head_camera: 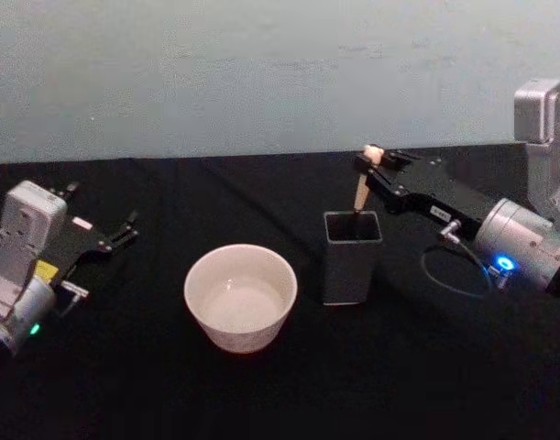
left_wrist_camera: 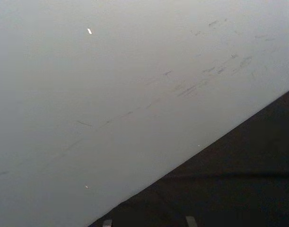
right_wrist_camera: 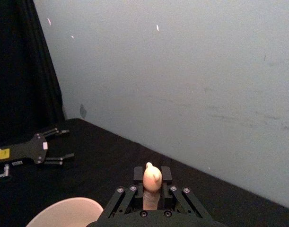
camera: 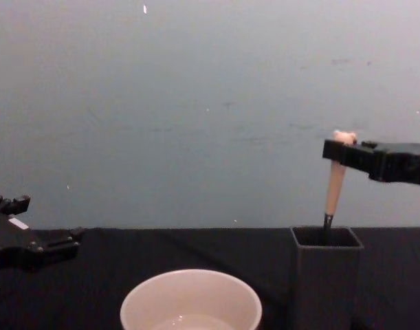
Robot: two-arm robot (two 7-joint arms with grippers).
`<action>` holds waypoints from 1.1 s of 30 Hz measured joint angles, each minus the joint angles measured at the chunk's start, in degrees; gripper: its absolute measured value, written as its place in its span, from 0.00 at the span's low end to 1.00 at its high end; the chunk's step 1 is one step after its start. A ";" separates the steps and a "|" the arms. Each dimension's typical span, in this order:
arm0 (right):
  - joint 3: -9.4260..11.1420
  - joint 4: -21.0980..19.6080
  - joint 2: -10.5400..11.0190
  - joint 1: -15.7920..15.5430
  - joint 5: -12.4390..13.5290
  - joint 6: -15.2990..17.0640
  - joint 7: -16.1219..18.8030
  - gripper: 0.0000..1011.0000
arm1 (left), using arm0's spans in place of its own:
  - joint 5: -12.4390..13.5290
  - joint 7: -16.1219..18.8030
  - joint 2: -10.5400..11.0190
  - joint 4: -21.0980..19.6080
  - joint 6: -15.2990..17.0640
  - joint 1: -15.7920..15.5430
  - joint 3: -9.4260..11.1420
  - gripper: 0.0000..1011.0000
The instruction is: Pick up the stirring spoon with one hand, stir inside the cup, then place it back in its original position.
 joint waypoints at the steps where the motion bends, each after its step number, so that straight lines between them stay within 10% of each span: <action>1: -0.03 0.20 -0.13 0.02 -0.02 0.12 -0.05 0.21 | 0.00 0.00 0.00 0.00 0.00 0.00 0.00 0.99; 33: -0.59 3.91 -2.14 -1.00 -0.33 3.24 -1.34 0.21 | 0.00 0.00 0.00 0.00 0.00 0.00 0.00 0.99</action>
